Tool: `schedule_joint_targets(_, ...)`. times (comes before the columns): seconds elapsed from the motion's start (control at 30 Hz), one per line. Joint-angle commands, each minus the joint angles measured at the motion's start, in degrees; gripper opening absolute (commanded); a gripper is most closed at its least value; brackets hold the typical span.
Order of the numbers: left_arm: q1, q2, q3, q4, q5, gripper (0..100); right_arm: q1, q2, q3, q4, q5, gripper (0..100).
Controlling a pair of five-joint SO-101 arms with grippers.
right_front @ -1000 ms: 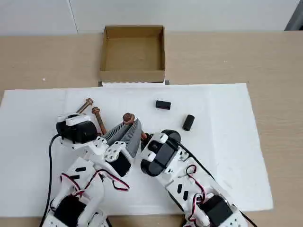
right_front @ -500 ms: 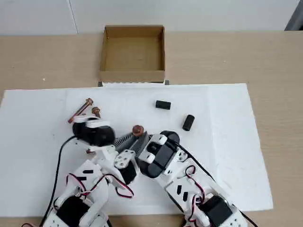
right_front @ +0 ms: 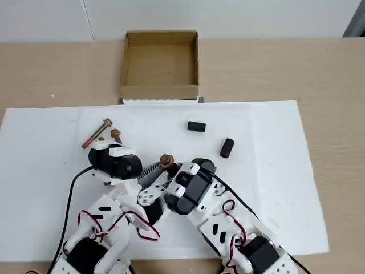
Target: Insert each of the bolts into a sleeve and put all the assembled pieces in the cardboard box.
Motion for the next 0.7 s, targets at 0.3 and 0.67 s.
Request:
schedule_joint_targets(0.3, -5.19, 0.44, -7.69, 5.71, -2.29, 22, 2.51, -0.92, -2.11, -1.89, 0.09, 0.3)
schedule_joint_targets(0.67, -5.98, 0.26, -14.73, 5.80, -6.33, 2, 12.62, -0.31, -2.02, -1.36, -8.53, 0.3)
